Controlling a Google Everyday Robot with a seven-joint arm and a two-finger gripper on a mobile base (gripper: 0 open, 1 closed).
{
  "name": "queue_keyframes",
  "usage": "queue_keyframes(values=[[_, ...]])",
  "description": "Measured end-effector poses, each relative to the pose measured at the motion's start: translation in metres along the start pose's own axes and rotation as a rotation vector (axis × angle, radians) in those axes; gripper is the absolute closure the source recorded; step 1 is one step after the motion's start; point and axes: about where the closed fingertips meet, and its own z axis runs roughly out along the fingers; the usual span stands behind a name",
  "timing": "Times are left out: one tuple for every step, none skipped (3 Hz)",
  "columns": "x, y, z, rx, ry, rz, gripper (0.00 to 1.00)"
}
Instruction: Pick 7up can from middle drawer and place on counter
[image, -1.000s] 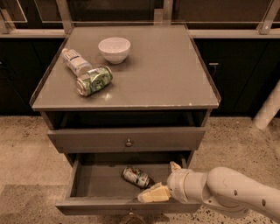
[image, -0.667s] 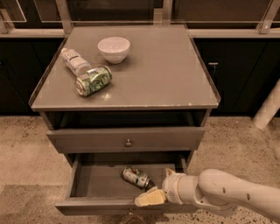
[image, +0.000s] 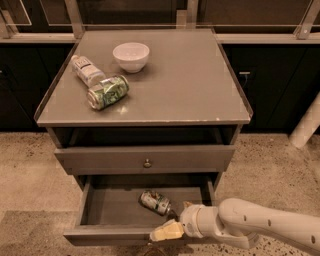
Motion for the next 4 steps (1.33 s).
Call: queue_keyframes(values=[[0.0, -0.006, -0.002, 0.04, 0.002, 0.005, 0.0], [-0.016, -0.012, 0.01, 0.073, -0.022, -0.041, 0.0], [-0.041, -0.013, 0.021, 0.09, -0.05, -0.104, 0.0], [-0.041, -0.013, 0.021, 0.09, -0.05, -0.104, 0.0]])
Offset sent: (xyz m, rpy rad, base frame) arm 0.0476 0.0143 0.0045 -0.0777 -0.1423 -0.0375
